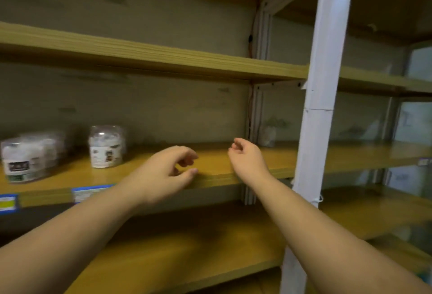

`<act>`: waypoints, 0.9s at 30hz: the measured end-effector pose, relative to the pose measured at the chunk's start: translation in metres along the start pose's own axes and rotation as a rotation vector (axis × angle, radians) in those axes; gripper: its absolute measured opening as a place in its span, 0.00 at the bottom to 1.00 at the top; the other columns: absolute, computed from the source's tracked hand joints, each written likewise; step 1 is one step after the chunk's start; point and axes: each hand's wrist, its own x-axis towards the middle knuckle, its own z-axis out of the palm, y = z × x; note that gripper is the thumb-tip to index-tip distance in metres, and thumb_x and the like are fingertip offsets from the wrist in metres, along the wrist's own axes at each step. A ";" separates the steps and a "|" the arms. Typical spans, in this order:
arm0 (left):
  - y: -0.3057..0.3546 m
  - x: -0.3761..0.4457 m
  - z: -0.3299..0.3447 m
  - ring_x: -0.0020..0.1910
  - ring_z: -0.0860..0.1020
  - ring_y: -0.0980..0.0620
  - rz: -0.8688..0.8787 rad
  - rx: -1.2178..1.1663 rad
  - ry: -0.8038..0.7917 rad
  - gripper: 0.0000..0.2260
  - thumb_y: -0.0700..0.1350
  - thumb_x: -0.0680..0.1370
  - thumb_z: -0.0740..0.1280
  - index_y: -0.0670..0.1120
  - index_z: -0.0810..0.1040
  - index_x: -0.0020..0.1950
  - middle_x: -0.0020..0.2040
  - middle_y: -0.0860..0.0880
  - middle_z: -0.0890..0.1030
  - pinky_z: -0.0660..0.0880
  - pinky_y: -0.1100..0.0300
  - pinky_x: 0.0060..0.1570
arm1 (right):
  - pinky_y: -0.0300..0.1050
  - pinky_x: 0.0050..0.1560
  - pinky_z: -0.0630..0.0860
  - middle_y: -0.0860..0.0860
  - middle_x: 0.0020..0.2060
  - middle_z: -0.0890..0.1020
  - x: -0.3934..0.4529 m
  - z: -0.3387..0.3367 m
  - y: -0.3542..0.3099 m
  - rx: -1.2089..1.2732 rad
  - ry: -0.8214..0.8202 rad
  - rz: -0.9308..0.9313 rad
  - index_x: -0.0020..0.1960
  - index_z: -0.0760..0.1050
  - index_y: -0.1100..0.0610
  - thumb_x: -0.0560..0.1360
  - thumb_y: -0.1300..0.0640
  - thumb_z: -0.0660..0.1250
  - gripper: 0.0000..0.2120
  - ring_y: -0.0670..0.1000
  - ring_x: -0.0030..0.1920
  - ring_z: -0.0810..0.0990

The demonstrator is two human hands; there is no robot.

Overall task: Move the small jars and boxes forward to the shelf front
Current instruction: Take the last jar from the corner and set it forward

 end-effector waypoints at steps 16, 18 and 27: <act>0.048 0.130 0.115 0.51 0.79 0.58 -0.489 -0.044 0.067 0.11 0.46 0.81 0.65 0.54 0.78 0.62 0.53 0.55 0.81 0.76 0.61 0.50 | 0.44 0.52 0.74 0.49 0.65 0.76 0.027 -0.050 0.046 -0.331 -0.183 -0.232 0.71 0.71 0.50 0.82 0.52 0.58 0.17 0.52 0.60 0.78; 0.051 0.128 0.112 0.51 0.79 0.57 -0.526 -0.093 0.072 0.12 0.45 0.81 0.64 0.53 0.78 0.64 0.54 0.54 0.81 0.75 0.62 0.49 | 0.45 0.56 0.76 0.49 0.64 0.77 0.022 -0.051 0.045 -0.322 -0.176 -0.262 0.70 0.71 0.51 0.82 0.53 0.58 0.17 0.52 0.61 0.77; 0.060 0.131 0.111 0.56 0.78 0.51 -0.603 -0.071 0.017 0.12 0.47 0.81 0.64 0.52 0.78 0.65 0.57 0.50 0.80 0.75 0.52 0.62 | 0.44 0.50 0.70 0.54 0.73 0.67 0.045 -0.059 0.042 -0.009 -0.347 0.036 0.77 0.61 0.56 0.82 0.56 0.60 0.25 0.57 0.65 0.72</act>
